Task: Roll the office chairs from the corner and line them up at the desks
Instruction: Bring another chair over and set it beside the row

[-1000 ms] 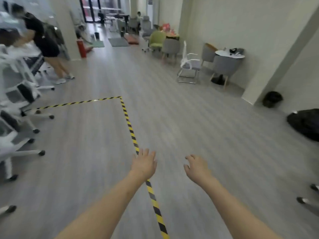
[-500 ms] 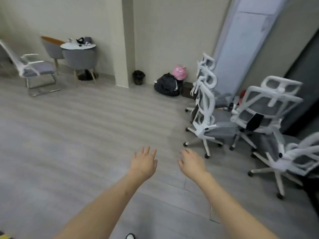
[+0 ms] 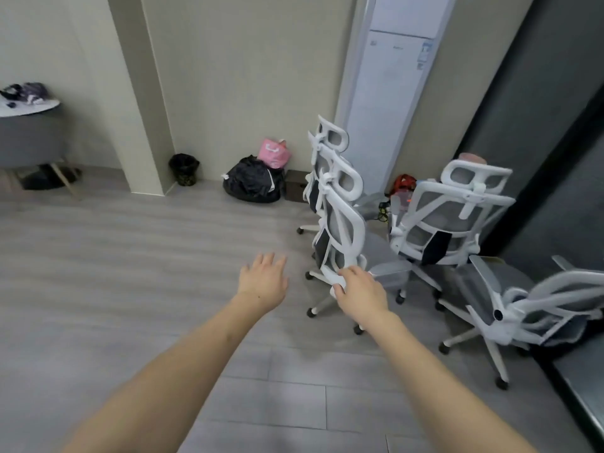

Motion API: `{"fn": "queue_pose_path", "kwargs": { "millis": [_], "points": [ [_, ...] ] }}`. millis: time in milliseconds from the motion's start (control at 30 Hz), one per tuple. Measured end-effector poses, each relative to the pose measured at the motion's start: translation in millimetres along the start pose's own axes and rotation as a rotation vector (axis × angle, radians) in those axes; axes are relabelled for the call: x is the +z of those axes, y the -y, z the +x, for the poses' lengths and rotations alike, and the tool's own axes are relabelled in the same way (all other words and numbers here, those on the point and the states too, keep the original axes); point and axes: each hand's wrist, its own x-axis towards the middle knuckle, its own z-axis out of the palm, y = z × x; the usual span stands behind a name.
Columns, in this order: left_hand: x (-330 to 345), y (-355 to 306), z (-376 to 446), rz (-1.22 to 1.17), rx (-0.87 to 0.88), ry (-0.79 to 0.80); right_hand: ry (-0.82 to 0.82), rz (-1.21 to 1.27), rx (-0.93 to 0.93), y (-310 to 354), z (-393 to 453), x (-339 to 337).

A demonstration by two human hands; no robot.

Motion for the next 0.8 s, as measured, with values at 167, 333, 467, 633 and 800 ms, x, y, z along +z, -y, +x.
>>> {"fn": "queue_pose_path", "kwargs": {
  "millis": [167,333,467,633,800],
  "points": [
    [-14.2,32.1,108.0,0.024,0.035,0.011,-0.028,0.045,0.014,18.2,114.6,8.1],
    [-9.3,69.5,226.6,0.053,0.043,0.023,-0.052,0.068,0.008,26.8,236.3,28.6],
    [-2.0,88.1,341.4,0.103,0.053,0.070,-0.064,0.107,0.049,18.1,340.0,46.9],
    [-0.1,86.1,477.6,0.121,0.114,0.130,-0.079,0.129,0.150,-7.0,461.3,54.6],
    [4.2,67.9,586.8,0.114,0.252,0.152,-0.069,0.122,0.259,-25.8,542.1,54.4]
  ]
}}
